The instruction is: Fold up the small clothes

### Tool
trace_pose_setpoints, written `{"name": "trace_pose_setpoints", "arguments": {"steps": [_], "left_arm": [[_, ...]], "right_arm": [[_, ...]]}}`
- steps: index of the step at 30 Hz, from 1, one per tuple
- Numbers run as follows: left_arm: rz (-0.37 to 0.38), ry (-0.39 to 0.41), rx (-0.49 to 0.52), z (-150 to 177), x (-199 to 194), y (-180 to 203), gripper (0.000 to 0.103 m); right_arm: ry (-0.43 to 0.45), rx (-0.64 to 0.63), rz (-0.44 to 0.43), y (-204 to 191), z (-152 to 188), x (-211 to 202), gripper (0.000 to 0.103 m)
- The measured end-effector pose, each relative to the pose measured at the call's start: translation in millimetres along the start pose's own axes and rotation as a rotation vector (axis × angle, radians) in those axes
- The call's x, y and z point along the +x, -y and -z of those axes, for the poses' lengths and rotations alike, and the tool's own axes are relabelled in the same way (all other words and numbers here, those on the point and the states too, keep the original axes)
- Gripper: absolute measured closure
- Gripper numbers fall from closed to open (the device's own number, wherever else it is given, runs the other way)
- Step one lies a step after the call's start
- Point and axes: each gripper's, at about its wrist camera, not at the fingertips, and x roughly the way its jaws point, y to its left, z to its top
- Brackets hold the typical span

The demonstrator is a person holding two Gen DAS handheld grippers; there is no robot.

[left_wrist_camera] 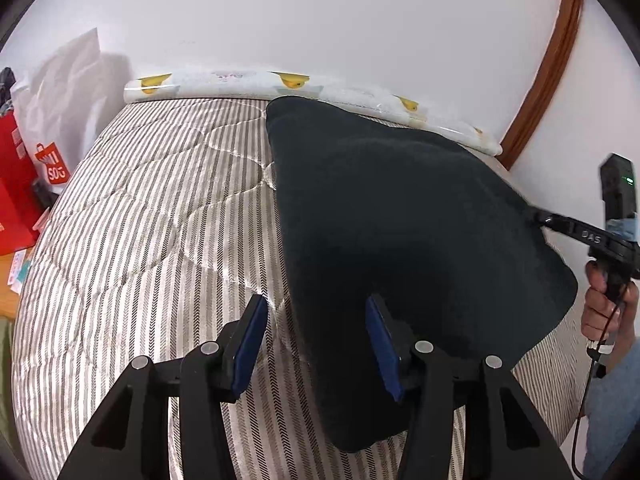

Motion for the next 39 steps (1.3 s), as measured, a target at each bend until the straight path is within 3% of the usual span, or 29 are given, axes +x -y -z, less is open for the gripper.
{"name": "trace_pose_setpoints", "arguments": {"steps": [2, 4, 8, 11, 16, 19, 23, 28, 33, 36, 39], "left_arm": [[-0.012, -0.006, -0.002, -1, -2, 2, 0.054], [-0.022, -0.006, 0.003, -2, -3, 5, 0.055], [-0.061, -0.006, 0.023, -3, -4, 13, 0.055], [-0.059, -0.005, 0.025, -4, -5, 16, 0.055], [-0.089, 0.010, 0.054, -2, -8, 25, 0.054], [-0.098, 0.024, 0.065, 0, -10, 31, 0.053], [-0.007, 0.046, 0.095, 8, -21, 43, 0.048], [0.029, 0.039, 0.165, 20, -21, 68, 0.043], [-0.054, 0.037, 0.227, 28, -10, 86, 0.039], [-0.100, 0.043, 0.275, 34, -12, 86, 0.035], [-0.118, 0.030, 0.284, 38, -15, 77, 0.033]], "right_arm": [[0.049, 0.014, 0.003, 6, 1, -12, 0.099], [0.030, 0.072, -0.007, 16, 0, -11, 0.099], [-0.008, 0.055, 0.108, 10, 5, -2, 0.098], [0.060, 0.040, 0.201, -5, 8, -16, 0.094], [0.128, -0.030, 0.193, -47, 14, -36, 0.069], [0.121, -0.089, 0.173, -74, 29, -30, 0.068], [0.074, -0.141, 0.188, -88, 55, -11, 0.068], [0.106, -0.086, 0.194, -81, 68, -25, 0.068], [0.139, -0.122, 0.119, -103, 76, -33, 0.068], [0.134, -0.210, 0.158, -112, 88, -23, 0.068], [0.123, -0.190, 0.175, -97, 91, -26, 0.062]]}}
